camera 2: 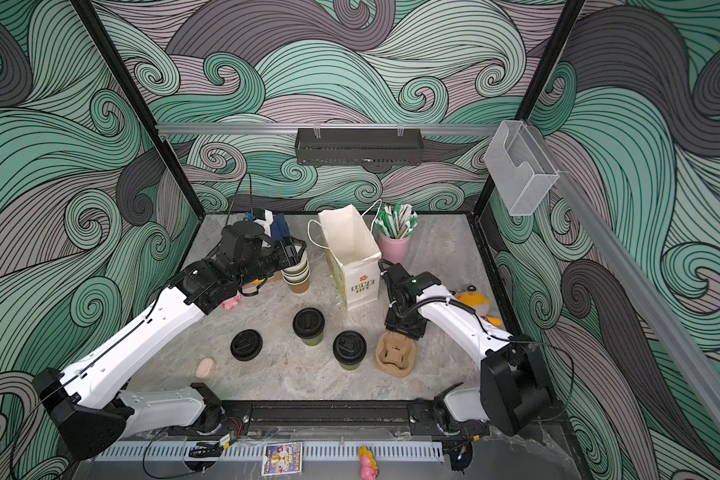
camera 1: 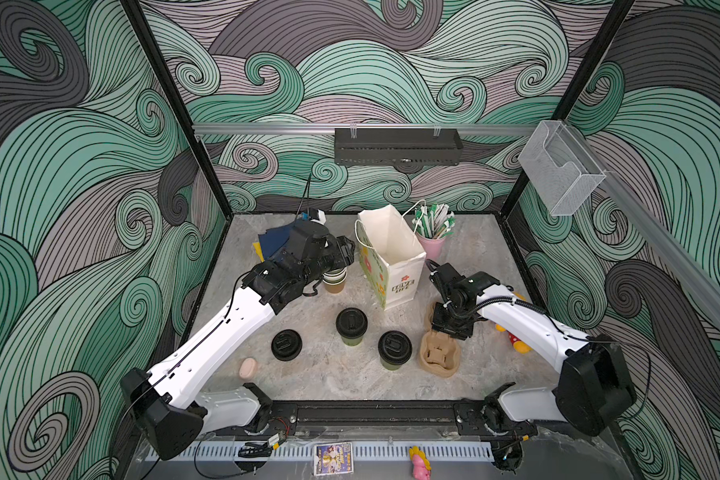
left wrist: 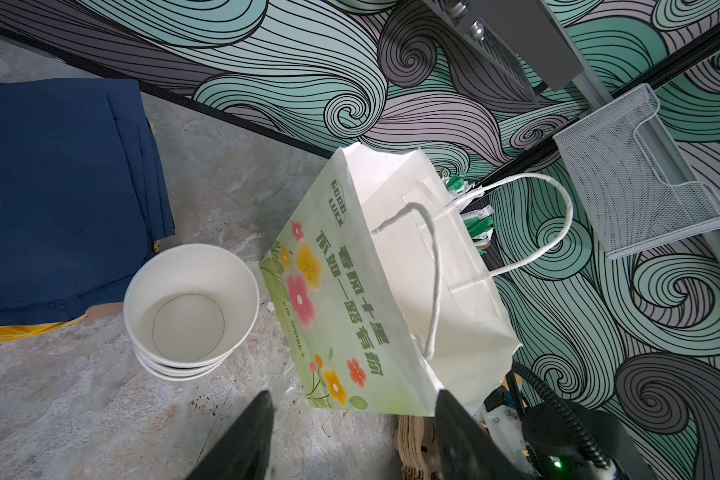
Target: Pack the takeout coffee
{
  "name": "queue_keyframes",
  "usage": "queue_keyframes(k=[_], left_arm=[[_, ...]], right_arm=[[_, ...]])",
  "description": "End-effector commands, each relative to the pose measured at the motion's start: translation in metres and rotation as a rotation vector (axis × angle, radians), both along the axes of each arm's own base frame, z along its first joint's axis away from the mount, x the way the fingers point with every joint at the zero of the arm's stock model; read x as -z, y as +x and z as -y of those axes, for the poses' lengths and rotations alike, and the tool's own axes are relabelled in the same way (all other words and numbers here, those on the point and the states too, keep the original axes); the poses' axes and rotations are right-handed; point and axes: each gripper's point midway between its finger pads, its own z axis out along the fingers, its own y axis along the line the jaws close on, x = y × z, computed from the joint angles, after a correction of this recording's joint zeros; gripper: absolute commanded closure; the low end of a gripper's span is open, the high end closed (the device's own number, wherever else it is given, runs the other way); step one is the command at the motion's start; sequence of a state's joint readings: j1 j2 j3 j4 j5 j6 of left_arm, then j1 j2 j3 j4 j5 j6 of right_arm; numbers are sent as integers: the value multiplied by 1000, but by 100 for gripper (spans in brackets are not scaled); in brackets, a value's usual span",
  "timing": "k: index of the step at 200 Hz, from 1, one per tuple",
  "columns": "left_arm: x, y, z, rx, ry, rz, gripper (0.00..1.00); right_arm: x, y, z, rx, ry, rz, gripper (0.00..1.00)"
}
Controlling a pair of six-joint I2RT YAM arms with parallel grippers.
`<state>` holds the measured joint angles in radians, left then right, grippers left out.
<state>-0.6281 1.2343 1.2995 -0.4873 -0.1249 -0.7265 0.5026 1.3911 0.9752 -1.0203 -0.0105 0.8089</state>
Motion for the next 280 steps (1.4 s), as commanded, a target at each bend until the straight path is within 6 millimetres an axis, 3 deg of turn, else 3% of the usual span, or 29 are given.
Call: queue_keyframes(k=[1, 82, 163, 207, 280], left_arm=[[-14, -2, -8, -20, -10, 23, 36], [-15, -3, -11, -30, -7, 20, 37], [-15, -6, -14, -33, -5, 15, 37], [-16, -7, -6, 3, -10, -14, 36], [-13, -11, 11, 87, -31, -41, 36]], right_arm=[[0, 4, -1, -16, -17, 12, 54], [1, 5, 0, -38, -35, 8, 64], [-46, -7, 9, -51, -7, 89, 75], [-67, -12, 14, -49, 8, 135, 77], [-36, 1, -1, -52, 21, 61, 78]])
